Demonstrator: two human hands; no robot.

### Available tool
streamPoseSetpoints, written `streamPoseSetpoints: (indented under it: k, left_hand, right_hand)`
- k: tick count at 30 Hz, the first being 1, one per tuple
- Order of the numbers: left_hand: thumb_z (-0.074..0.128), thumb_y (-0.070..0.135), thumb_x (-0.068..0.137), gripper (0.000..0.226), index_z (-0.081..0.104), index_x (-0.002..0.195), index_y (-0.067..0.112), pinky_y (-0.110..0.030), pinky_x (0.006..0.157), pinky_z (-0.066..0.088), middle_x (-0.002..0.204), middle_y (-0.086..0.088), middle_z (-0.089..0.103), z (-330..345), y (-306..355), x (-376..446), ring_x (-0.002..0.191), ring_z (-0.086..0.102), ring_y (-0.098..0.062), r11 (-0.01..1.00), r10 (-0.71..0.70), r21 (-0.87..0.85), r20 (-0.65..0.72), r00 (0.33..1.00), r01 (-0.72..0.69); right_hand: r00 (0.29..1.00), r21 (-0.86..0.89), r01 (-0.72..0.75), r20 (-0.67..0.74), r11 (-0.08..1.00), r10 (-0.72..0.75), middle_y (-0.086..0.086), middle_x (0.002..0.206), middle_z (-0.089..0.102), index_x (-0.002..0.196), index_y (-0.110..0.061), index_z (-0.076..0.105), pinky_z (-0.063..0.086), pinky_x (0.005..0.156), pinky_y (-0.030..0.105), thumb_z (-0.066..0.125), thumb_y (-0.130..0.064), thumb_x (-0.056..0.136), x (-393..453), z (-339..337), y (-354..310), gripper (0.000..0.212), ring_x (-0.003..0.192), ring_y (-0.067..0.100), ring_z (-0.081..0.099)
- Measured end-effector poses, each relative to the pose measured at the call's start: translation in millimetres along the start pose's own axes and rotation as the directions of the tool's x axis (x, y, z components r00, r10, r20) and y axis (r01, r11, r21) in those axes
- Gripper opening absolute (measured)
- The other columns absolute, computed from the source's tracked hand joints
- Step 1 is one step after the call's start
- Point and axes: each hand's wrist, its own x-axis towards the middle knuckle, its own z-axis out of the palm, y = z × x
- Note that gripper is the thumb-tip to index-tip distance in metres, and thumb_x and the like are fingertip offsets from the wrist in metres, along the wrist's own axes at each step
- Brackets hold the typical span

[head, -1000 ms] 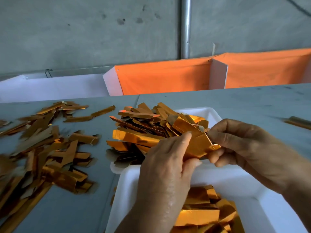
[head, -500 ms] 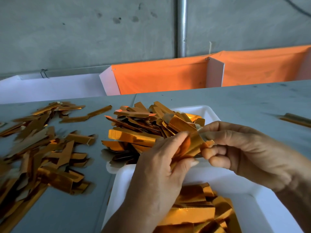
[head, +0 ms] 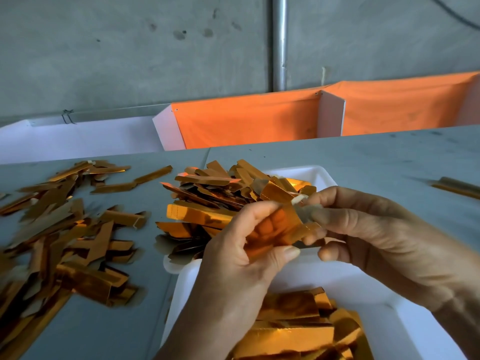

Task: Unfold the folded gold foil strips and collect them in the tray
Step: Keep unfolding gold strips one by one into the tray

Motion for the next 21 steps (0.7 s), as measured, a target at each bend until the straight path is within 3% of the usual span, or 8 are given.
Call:
streamPoseSetpoints:
  k: [5,10,13,17,21]
  left_hand:
    - [0.069,0.023,0.080,0.043,0.057,0.115,0.044,-0.017,0.091,0.047,0.115,0.013,0.066,-1.8,1.0,1.8,0.110,0.061,-0.008,0.988,0.074,-0.141,0.059,0.996,-0.065]
    - [0.068,0.032,0.078,0.039,0.058,0.114,0.043,-0.033,0.091,0.048,0.114,0.012,0.067,-1.7,-0.2,1.6,0.109,0.062,-0.009,0.990,0.082,-0.119,0.052,0.995,-0.076]
    - [0.071,0.030,0.077,0.038,0.056,0.110,0.041,-0.033,0.091,0.049,0.109,0.012,0.068,0.5,1.3,0.3,0.105,0.063,-0.008,0.996,0.073,-0.049,0.022,0.997,-0.072]
    - [0.076,0.030,0.076,0.047,0.047,0.108,0.049,-0.015,0.086,0.049,0.105,0.028,0.064,8.9,5.6,-1.3,0.101,0.060,0.007,0.976,0.087,0.205,-0.060,0.994,-0.073]
    - [0.075,0.043,0.073,0.049,0.039,0.105,0.050,-0.011,0.081,0.045,0.101,0.029,0.061,14.3,12.8,-4.0,0.098,0.056,0.009,0.930,0.172,0.347,-0.114,0.978,-0.123]
  right_hand:
    - [0.995,-0.046,0.086,0.054,0.995,-0.084,0.008,0.090,0.071,0.091,-0.014,0.073,0.053,0.066,0.020,0.077,-0.033,0.068,-2.9,4.0,-2.5,0.030,0.082,0.016,0.069]
    - [0.992,-0.131,0.123,0.047,0.984,-0.118,0.006,0.093,0.071,0.097,-0.015,0.072,0.053,0.067,0.021,0.080,-0.045,0.065,-4.2,8.5,-4.5,0.045,0.085,0.017,0.069]
    - [0.990,-0.240,0.137,0.004,0.961,-0.140,0.004,0.094,0.071,0.096,-0.017,0.073,0.053,0.067,0.021,0.075,-0.048,0.067,-5.2,11.1,-4.7,0.043,0.086,0.017,0.069]
    - [0.989,-0.302,0.127,-0.038,0.945,-0.145,0.006,0.090,0.072,0.092,-0.017,0.073,0.053,0.065,0.020,0.070,-0.048,0.066,-6.3,12.5,-5.3,0.041,0.084,0.019,0.070]
    - [0.986,-0.312,0.111,-0.085,0.944,-0.144,0.007,0.080,0.070,0.084,-0.018,0.074,0.054,0.063,0.019,0.073,-0.034,0.071,-5.9,11.8,-5.3,0.020,0.074,0.017,0.069]
